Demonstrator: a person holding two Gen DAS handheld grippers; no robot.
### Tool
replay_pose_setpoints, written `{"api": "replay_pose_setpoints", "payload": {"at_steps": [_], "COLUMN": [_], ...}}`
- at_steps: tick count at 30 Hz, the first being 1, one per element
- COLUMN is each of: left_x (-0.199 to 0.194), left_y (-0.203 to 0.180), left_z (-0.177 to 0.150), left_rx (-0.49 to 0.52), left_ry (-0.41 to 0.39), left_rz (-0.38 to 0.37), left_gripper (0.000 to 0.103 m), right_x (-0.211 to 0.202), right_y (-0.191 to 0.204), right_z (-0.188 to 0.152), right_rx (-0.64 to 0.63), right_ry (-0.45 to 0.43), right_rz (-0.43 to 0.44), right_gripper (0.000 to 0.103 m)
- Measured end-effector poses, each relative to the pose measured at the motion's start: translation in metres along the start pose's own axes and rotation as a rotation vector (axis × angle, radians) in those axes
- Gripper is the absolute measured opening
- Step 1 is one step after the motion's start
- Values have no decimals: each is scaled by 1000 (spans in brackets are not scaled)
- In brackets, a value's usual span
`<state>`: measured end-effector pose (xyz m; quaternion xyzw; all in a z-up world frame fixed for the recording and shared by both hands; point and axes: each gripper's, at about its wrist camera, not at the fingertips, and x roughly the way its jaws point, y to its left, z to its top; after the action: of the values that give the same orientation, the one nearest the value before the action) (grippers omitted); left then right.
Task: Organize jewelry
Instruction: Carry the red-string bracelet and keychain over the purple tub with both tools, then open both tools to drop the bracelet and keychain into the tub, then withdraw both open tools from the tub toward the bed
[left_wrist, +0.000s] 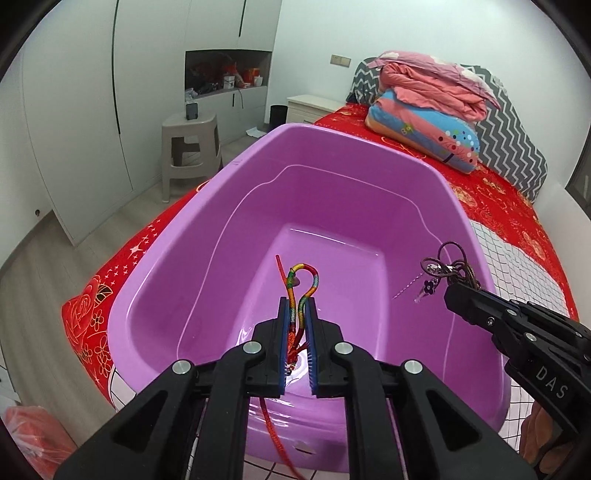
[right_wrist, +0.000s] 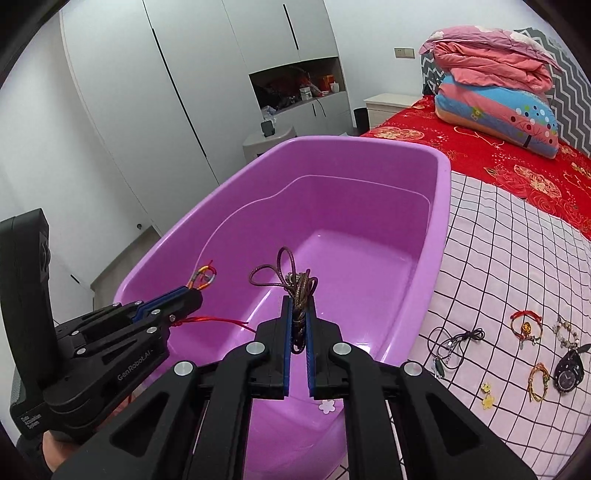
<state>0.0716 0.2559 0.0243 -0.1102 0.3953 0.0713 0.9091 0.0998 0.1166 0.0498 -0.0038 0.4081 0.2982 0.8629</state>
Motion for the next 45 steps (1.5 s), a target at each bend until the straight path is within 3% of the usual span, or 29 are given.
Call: {"api": "replay_pose_setpoints", "payload": {"at_steps": [6,8,9,10,12,13,14,18,26,45], "left_x": [3,2,1,0,-6,-8,-12,-21,-24,-47], "left_y": [0,0,0,0,2,3,5,8,8,1], "left_z": [3,2,2,2,2,3,3,1,-1,-17], "left_rx": [-2,-1,-1,-2,-11,-15,-24,-45,-51,-70], "left_ry": [5,4,2,-2,-22,-31,-47,-66,-54,-54], "left_rz": [13,22,27,34,51,61,79,111,125,101], "left_gripper": [11,18,22,29,47,64,74,88,92,94], "right_x": [3,3,2,1,-3,-4,-5,-10,-18,-43], "right_y": [0,-2,-2,-3,-5,-5,-5,-5,-9,-15], "right_z": [1,2,2,3,4,4,4,2,-1,-12], "right_rx": [-9,-6,-3,0,4,2,-4,-22,-12,6], "right_ry": [6,7,5,0,-15,-17,-20,-31,-37,-62], "right_rz": [-16,-22,-28,-31,-36,-40,-47,-62,-61,-72], "right_gripper": [7,16,28,36,36,36,36,40,40,51]}}
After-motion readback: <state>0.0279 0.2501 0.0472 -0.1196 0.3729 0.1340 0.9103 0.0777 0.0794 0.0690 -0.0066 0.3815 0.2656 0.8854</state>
